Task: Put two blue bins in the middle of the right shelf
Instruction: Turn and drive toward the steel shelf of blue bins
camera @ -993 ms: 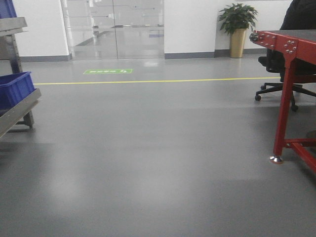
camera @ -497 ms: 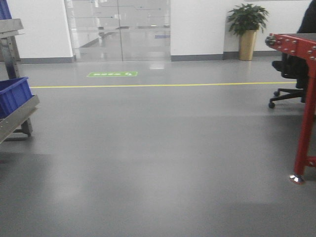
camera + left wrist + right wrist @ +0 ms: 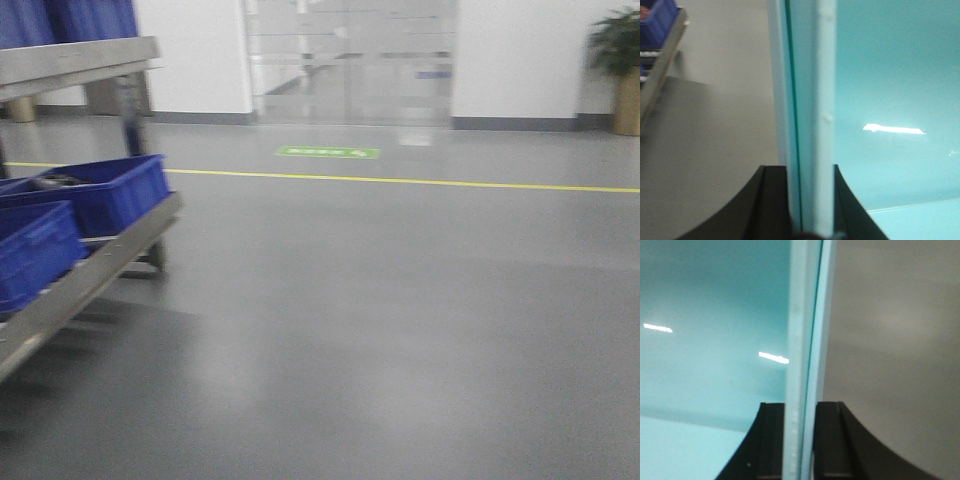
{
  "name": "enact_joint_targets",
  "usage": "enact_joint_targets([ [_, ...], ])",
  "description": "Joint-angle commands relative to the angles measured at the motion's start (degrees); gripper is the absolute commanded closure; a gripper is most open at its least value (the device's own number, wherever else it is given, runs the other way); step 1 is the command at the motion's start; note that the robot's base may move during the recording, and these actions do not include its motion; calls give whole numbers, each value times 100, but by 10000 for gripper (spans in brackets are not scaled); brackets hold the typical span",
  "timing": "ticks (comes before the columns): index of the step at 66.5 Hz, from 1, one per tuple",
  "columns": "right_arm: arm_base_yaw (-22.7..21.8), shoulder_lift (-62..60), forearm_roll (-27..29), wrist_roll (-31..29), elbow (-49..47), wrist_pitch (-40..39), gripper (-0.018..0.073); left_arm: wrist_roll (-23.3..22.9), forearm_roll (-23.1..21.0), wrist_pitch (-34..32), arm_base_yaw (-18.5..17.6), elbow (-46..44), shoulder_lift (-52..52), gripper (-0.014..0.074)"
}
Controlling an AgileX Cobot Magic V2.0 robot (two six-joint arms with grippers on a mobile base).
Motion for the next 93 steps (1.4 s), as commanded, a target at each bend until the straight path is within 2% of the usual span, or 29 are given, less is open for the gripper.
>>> enact_joint_targets([
  [1,67,-96,429,-57,-109,-627,724,-5,-281,-632,-47,-103,-93,707],
  [93,67,-96,429,-57,-109,-627,724,-5,-281,-632,-47,-103,-93,707],
])
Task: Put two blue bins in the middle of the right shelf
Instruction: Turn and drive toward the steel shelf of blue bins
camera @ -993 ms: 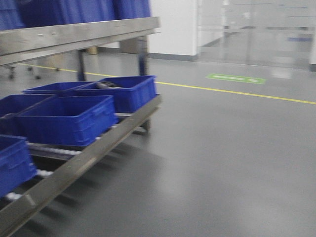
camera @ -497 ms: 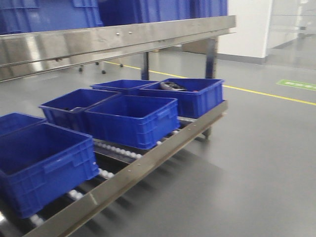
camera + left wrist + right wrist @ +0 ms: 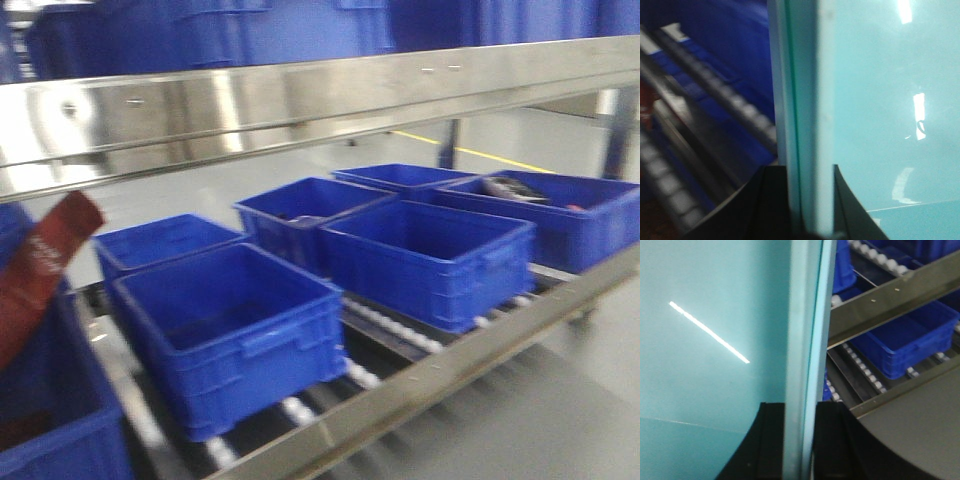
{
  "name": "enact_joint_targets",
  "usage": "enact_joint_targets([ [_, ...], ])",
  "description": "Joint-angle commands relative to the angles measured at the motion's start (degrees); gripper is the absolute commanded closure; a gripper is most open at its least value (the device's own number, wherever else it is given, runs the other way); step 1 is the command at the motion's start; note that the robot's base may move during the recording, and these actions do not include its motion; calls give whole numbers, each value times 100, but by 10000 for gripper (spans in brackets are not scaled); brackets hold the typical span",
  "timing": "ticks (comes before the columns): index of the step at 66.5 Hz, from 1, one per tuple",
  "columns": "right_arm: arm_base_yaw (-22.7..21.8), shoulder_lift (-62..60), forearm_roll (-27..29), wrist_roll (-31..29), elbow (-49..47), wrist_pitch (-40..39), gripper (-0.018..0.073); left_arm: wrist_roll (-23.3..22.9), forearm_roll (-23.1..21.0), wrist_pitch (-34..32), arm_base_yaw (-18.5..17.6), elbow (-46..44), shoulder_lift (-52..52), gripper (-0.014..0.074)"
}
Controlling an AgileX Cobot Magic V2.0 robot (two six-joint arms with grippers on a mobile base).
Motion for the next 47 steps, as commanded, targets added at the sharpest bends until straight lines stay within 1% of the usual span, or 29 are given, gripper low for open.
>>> enact_joint_targets([
  [1,77,-96,429,-57,-109,-627,724,-5,-281,-641,-47,-103,-93,707],
  [47,77,-96,429,-57,-109,-627,724,-5,-281,-641,-47,-103,-93,707],
])
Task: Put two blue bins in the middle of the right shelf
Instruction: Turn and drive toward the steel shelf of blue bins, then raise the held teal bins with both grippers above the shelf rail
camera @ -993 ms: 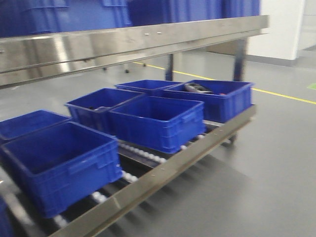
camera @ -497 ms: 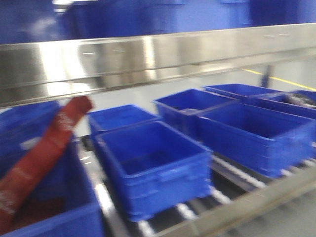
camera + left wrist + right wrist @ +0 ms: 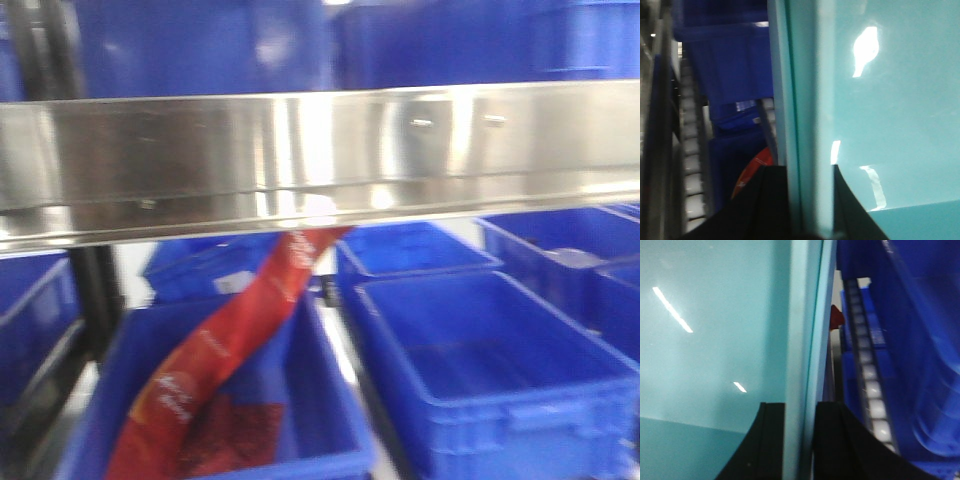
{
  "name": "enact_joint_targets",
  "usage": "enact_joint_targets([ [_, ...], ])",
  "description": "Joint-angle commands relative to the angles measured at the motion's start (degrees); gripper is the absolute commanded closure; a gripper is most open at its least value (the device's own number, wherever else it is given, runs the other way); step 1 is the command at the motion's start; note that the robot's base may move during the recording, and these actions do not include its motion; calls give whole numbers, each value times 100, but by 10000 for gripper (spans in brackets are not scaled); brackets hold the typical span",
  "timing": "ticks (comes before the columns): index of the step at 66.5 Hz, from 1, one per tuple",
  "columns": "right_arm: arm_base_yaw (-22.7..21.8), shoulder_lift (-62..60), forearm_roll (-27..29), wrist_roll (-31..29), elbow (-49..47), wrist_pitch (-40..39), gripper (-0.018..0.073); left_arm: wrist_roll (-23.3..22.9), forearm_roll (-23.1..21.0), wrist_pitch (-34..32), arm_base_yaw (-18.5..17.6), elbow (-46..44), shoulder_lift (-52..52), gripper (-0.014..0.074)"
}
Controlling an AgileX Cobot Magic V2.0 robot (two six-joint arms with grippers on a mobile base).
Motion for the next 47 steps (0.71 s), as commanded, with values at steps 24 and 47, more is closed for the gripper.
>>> enact_joint_targets([
  [24,77,-96,429,-57,-109,-627,724,-5,-281,-641,-47,-103,-93,707],
  [47,77,-96,429,-57,-109,-627,724,-5,-281,-641,-47,-103,-93,707],
])
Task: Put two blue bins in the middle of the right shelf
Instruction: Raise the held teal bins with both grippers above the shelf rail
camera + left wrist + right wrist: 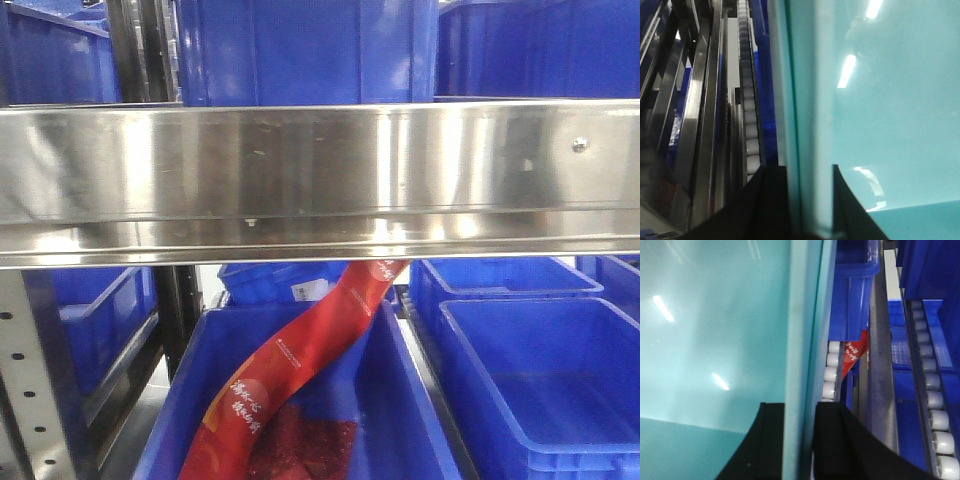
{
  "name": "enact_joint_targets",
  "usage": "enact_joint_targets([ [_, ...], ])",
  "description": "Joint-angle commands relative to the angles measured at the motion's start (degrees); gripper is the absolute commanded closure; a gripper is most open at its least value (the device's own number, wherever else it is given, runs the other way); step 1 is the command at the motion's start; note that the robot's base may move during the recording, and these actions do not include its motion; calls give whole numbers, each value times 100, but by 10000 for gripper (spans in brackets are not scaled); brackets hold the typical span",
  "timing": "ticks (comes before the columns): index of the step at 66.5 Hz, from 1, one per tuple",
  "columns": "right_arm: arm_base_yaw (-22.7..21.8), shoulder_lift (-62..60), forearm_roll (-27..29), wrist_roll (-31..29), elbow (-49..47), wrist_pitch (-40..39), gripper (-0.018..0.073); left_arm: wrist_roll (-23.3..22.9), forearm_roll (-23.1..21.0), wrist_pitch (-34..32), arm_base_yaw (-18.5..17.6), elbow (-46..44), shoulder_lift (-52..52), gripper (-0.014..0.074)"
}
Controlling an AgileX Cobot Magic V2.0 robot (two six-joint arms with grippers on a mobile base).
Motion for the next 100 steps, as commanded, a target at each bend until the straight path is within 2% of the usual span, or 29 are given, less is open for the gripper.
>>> enact_joint_targets([
  [1,77,-96,429,-57,-109,-627,724,-5,-291,-641,-47,-103,-93,707],
  [100,77,-96,429,-57,-109,-656,724,-5,-290,-696,-47,-103,-93,707],
])
